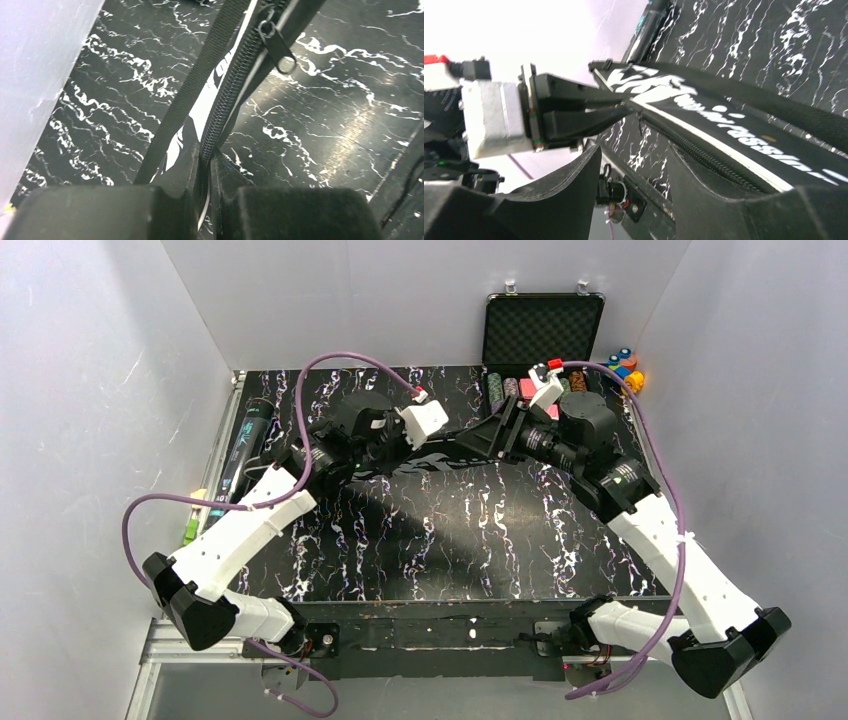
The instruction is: Pack up the badminton gear
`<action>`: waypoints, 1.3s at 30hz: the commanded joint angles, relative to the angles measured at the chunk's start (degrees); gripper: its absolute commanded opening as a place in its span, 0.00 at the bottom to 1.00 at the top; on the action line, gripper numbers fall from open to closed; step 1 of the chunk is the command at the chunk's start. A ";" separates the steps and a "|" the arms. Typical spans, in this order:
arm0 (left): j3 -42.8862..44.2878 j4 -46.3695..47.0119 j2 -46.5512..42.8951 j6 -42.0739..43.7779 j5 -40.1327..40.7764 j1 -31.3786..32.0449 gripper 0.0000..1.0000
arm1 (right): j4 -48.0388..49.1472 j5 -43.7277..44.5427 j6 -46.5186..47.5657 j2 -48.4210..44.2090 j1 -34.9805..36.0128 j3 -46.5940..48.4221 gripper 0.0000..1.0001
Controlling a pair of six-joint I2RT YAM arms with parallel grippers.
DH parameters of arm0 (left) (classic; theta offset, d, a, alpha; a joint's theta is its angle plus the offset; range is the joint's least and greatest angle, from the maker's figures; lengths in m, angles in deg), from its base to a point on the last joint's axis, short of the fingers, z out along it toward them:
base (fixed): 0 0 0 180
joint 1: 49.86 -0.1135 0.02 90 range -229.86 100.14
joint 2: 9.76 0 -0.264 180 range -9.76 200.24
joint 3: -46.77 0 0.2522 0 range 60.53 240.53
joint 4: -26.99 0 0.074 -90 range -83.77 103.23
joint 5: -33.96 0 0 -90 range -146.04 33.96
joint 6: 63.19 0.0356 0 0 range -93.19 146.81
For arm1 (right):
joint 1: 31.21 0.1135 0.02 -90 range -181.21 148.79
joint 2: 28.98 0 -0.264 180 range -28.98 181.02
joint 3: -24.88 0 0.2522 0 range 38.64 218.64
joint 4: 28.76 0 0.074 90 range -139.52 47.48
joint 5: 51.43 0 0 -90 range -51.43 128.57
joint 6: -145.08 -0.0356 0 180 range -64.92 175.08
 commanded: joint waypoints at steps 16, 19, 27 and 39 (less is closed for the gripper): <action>9.78 -0.57 0.29 -2.49 -10.76 0.76 0.00 | 23.29 1.27 -2.28 -3.69 -2.27 -13.51 0.55; 9.79 -1.21 1.42 -2.46 -7.39 0.77 0.00 | 23.63 1.34 -2.33 -6.91 -2.36 -14.16 0.56; 10.85 -1.32 3.16 -4.50 -6.37 0.76 0.00 | 21.47 -3.21 -3.30 -8.51 -2.36 -13.28 0.50; 12.76 -1.19 3.70 -5.77 -6.94 0.78 0.00 | 31.07 -2.81 -9.38 -5.70 -2.33 -19.11 0.52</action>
